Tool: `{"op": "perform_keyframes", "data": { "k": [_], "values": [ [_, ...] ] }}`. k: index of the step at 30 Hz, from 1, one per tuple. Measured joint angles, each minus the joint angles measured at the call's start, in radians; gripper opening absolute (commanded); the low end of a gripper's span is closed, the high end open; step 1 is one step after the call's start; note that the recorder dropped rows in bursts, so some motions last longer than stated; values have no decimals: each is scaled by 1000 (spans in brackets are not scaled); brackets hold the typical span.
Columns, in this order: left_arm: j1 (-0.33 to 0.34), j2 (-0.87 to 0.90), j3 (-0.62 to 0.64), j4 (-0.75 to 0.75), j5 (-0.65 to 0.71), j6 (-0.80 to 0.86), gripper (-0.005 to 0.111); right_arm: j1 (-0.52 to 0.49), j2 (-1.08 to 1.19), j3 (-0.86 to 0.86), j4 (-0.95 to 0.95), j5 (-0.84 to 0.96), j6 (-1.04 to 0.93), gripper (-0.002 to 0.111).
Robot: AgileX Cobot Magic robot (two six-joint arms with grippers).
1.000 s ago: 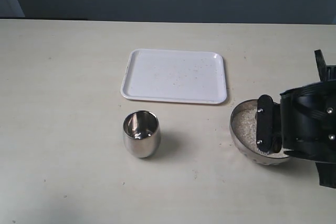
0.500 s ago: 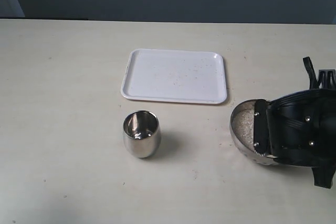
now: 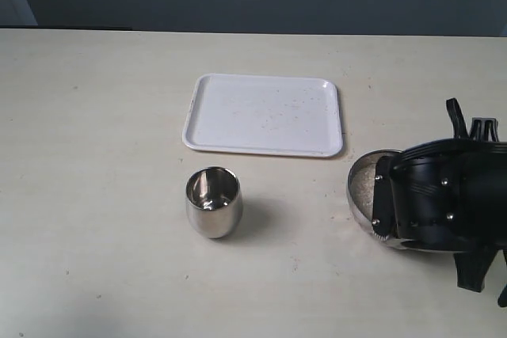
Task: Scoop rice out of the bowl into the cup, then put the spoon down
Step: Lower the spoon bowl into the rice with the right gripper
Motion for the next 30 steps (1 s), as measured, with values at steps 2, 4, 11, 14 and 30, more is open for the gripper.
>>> {"op": "perform_keyframes", "data": {
  "k": [2,4,11,14,30],
  "values": [
    [0,0,0,0,0,0,0,0,0,0,17,-19,2,-1],
    [0,0,0,0,0,0,0,0,0,0,35,-33,2,-1],
    [0,0,0,0,0,0,0,0,0,0,54,-42,4,-1],
    [0,0,0,0,0,0,0,0,2,-9,65,-31,4,-1],
    [0,0,0,0,0,0,0,0,-5,-52,185,-19,15,-1]
  ]
}}
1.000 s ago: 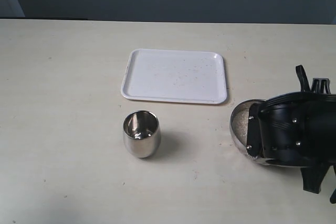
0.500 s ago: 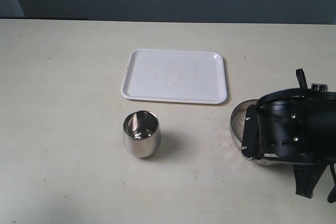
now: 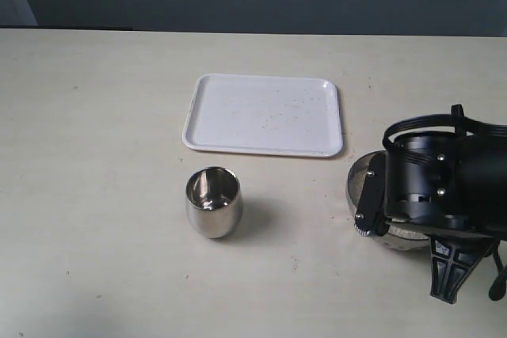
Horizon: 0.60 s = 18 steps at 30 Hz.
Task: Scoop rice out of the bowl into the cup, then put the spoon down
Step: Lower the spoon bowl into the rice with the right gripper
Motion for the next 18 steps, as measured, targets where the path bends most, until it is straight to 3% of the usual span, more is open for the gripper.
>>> {"op": "perform_keyframes", "data": {
  "k": [18],
  "values": [
    [0,0,0,0,0,0,0,0,-71,0,68,8,23,-1]
  ]
}}
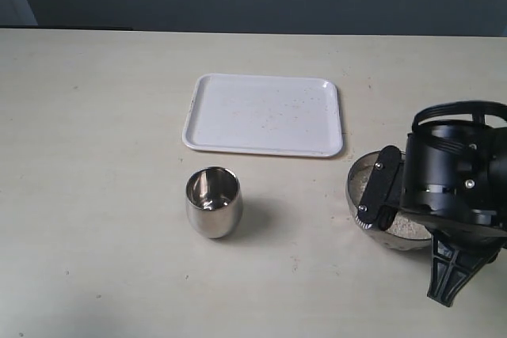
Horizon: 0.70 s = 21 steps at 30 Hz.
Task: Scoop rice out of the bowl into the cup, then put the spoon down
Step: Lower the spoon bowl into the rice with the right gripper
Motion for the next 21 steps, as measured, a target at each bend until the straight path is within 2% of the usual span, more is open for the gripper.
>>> {"op": "perform_keyframes", "data": {
  "k": [21],
  "values": [
    [0,0,0,0,0,0,0,-37,-112,0,77,-44,117,-1]
  ]
}}
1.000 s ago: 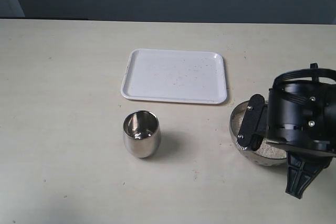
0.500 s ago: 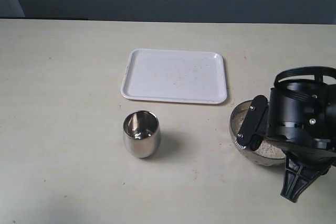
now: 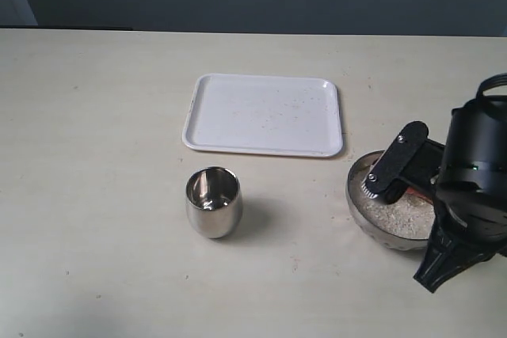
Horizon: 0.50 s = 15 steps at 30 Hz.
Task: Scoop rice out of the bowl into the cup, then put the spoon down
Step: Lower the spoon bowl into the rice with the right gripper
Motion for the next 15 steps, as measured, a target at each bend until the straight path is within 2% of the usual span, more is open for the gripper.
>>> {"op": "perform_keyframes", "data": {
  "k": [15],
  "values": [
    [0,0,0,0,0,0,0,0,-2,66,44,-84,66,-1]
  ]
}}
